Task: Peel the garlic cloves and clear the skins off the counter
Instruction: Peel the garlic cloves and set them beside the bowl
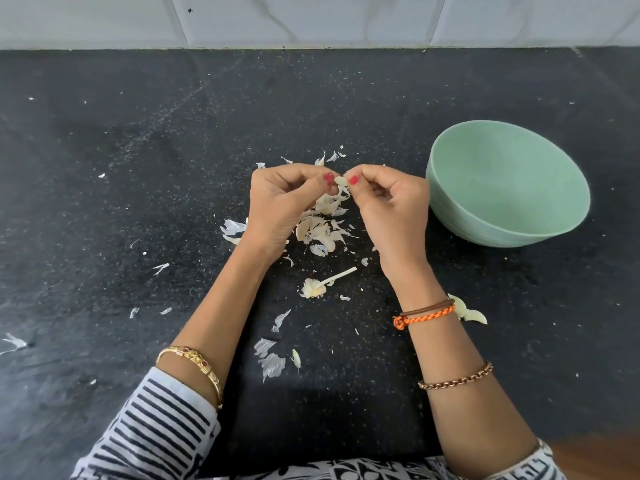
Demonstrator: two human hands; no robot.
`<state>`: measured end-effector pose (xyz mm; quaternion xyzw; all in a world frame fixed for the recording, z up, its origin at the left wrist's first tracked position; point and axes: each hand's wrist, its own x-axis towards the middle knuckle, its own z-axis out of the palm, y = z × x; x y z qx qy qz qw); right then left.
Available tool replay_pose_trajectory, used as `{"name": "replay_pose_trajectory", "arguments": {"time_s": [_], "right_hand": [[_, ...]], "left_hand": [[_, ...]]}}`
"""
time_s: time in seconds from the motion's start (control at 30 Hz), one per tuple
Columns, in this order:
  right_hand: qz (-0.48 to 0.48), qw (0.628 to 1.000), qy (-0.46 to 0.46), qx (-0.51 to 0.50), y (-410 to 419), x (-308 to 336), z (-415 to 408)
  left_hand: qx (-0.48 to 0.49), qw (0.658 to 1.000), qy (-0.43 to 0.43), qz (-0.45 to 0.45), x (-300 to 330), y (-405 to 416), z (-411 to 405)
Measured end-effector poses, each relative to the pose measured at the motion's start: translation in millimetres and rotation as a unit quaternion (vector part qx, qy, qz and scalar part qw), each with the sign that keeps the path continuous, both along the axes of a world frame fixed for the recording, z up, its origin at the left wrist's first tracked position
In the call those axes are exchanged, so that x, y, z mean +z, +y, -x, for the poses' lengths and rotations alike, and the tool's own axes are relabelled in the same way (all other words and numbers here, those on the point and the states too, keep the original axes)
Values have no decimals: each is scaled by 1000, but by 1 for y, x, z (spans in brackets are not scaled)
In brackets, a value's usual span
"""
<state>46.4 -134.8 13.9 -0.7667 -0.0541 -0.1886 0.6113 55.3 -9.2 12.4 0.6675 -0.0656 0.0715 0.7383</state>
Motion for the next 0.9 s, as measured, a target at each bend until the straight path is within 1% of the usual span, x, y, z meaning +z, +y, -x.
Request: {"name": "replay_pose_trajectory", "arguments": {"time_s": [0.23,0.37,0.53,0.63,0.7,0.8,0.9], "right_hand": [[14,999,26,-13,2,1,1],[6,999,29,-16,2,1,2],[3,1000,5,-22,5,2,3],[-10,1000,0,-22,5,2,2],[-40,999,16,-13,4,4,3],[-114,991,64,8,5,7,4],[-208,968,134,44,4,7,2]], "left_hand": [[-5,999,-9,-34,2,0,2],[2,999,-11,-42,2,0,2],[31,999,13,-17,1,-8,3],[46,998,47,20,0,-14,3],[34,996,71,51,0,-14,2],[3,991,97,92,1,-13,2],[-20,983,120,139,4,-13,1]]}}
